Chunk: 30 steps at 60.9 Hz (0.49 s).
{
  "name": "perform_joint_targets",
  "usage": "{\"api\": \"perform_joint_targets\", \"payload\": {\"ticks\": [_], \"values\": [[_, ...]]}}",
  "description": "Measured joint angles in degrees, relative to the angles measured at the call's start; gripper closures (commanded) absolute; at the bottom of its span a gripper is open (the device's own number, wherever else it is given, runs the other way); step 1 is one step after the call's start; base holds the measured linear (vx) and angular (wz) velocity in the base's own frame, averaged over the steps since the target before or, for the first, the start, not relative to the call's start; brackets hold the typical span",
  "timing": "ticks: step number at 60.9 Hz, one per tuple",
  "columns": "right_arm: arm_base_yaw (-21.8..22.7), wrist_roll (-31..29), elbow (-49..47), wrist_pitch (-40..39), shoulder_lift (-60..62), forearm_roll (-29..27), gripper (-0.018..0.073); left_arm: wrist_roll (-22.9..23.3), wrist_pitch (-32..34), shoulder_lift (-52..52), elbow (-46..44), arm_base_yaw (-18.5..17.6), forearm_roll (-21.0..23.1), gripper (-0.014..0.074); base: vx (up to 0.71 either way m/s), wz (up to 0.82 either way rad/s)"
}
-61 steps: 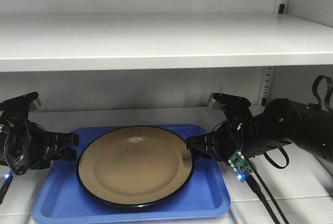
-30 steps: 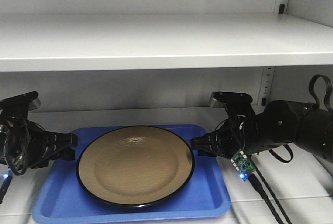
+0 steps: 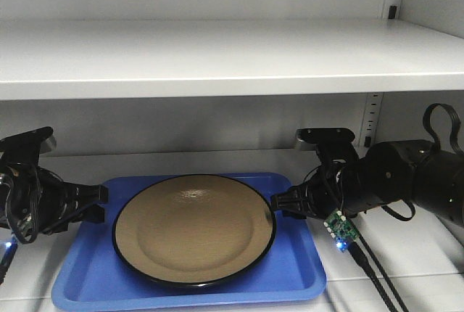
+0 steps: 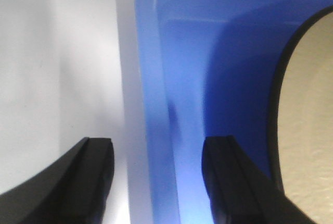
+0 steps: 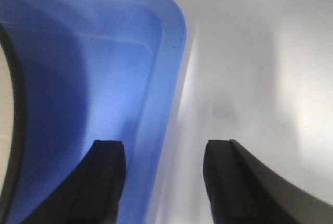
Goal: Place disk in tray to left cabinet
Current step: 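Open the left gripper and pull it back from the tray wall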
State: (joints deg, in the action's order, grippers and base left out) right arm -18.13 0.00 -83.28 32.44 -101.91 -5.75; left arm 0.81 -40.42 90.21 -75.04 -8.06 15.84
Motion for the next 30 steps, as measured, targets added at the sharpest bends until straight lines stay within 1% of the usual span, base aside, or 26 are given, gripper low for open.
{"api": "perform_joint_targets", "payload": {"ticks": [30], "values": [[0.0, 0.0, 0.0, 0.0, 0.0, 0.0, 0.0153, 0.0, 0.0, 0.0, 0.0, 0.0, 0.0, 0.0097, 0.0, 0.0]]}}
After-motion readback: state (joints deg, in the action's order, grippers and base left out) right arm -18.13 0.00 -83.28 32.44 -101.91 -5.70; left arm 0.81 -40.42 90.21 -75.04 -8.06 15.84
